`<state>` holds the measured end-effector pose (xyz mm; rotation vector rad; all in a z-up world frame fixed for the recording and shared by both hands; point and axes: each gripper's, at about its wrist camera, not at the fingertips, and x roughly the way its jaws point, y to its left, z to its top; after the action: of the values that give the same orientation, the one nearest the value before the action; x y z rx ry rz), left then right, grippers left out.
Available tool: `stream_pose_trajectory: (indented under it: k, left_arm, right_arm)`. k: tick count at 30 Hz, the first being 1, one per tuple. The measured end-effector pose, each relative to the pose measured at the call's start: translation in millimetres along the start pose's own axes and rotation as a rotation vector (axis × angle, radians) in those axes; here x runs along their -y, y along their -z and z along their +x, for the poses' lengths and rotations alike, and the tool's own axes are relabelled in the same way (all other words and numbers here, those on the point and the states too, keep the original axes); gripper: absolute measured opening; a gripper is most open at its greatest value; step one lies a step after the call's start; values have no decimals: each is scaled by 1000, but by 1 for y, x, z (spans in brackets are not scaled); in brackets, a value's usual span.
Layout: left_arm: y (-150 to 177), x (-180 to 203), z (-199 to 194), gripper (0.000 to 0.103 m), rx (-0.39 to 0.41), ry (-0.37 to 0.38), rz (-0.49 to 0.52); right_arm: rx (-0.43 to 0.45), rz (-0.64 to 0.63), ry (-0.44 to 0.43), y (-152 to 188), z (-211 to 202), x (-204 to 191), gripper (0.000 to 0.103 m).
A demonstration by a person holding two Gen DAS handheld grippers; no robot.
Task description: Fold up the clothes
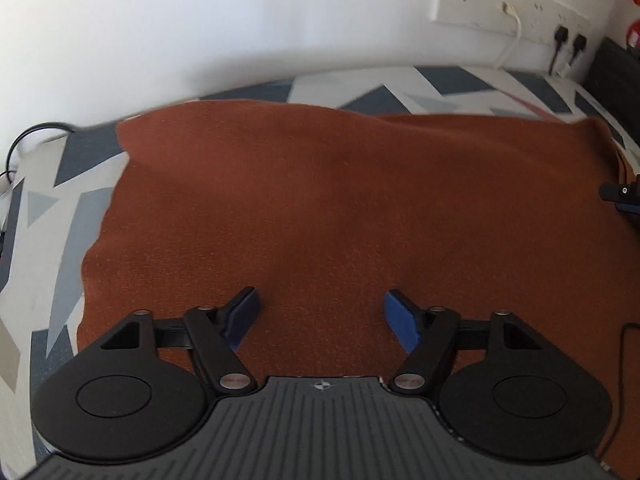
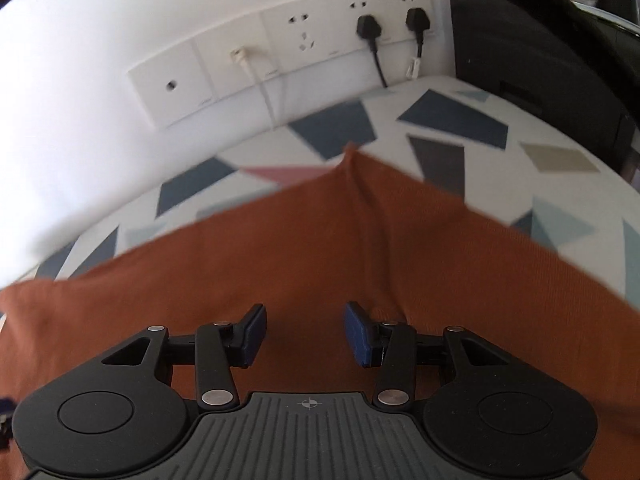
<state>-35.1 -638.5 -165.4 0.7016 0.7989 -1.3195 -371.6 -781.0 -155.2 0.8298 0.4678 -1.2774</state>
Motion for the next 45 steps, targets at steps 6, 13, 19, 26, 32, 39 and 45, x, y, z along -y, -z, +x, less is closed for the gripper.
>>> stream_pose_trajectory:
  k: [6,13,19,26,32,39,45]
  left_arm:
    - [-12,7,11,97,-13,-46,3]
    - [-14,12,11,102,-53,-60,-3]
    - [6,10,-2,103,-97,-17,-14]
    - [30,29,-22,103,-123,-28,46]
    - [46,47,-32,103,-95,-32,100]
    - [23,80,-44,102,-34,69,127]
    - [-15,182,-46,102,45,252,404]
  right_arm:
    - [99,98,166,-44,33,43,30]
    - [204,204,139,-42,-5,61,55]
    - [204,235,80,-5,-62,66,60]
    - [159,152,172,74,-133,80,64]
    - [198,151,304,123,-187,98,69]
    - [201,280,463,145,-197,144,69]
    - [180,274,498,152,-188,158,67]
